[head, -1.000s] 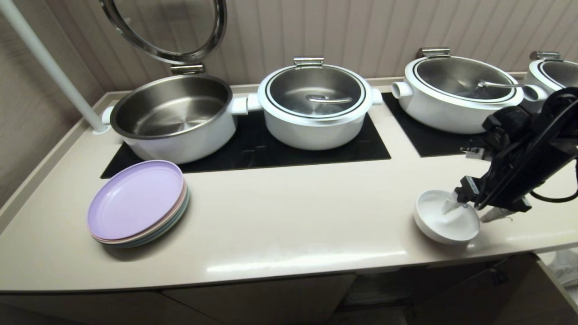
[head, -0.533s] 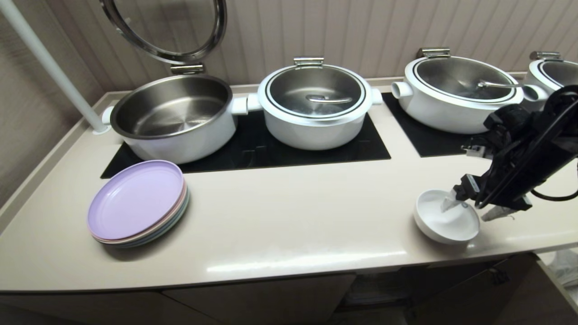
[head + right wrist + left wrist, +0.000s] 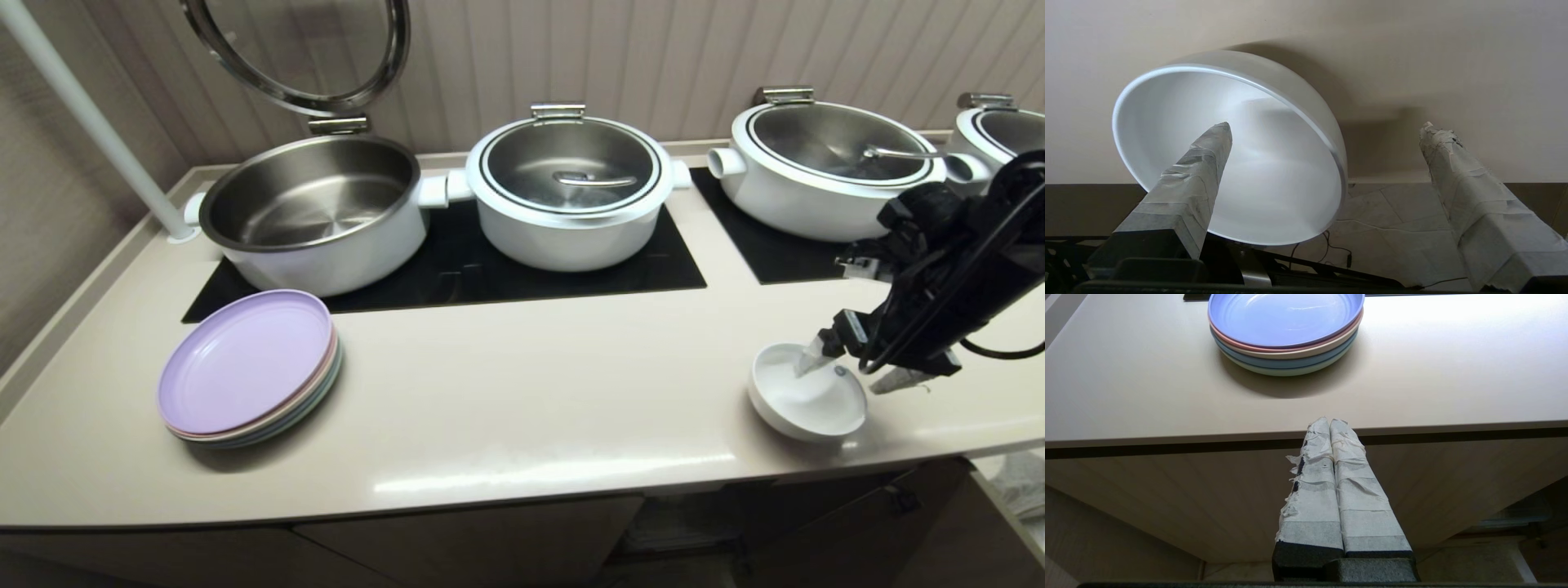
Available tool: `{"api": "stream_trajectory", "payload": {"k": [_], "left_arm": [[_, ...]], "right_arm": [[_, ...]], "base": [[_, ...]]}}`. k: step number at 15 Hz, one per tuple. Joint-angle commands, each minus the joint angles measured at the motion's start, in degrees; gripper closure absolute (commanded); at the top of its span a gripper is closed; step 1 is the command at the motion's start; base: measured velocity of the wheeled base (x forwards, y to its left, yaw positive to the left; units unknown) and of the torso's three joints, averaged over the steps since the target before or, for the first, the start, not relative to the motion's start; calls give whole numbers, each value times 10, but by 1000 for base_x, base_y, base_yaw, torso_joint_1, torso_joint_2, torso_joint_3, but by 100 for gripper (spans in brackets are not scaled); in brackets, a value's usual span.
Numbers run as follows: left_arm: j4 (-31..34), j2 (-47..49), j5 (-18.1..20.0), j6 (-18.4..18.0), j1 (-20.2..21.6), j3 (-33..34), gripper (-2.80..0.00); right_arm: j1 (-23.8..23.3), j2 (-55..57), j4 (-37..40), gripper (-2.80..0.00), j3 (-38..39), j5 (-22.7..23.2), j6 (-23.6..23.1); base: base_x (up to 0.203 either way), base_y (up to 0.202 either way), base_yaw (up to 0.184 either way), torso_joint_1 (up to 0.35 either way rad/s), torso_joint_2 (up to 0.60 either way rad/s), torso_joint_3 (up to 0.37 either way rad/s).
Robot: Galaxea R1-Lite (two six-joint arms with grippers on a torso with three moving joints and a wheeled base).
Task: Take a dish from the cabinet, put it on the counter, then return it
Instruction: Place it on the table
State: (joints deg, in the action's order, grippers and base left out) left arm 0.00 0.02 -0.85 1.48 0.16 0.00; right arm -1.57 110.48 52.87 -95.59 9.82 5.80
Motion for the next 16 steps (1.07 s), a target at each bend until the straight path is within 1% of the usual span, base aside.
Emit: {"api": "stream_trajectory", "payload": {"k": [1, 10, 16], "left_arm": [[0, 0, 0, 0, 0, 0, 0], [0, 0, 0, 0, 0, 0, 0], [0, 0, 0, 0, 0, 0, 0]], "right_arm": [[-1, -7, 1, -280, -2, 20, 0], [0, -24, 0, -280, -5, 26, -1], [3, -64, -7, -280, 1, 25, -1]], "base": [[0, 0, 0, 0, 0, 0], [0, 0, 0, 0, 0, 0], [0, 0, 0, 0, 0, 0]]}}
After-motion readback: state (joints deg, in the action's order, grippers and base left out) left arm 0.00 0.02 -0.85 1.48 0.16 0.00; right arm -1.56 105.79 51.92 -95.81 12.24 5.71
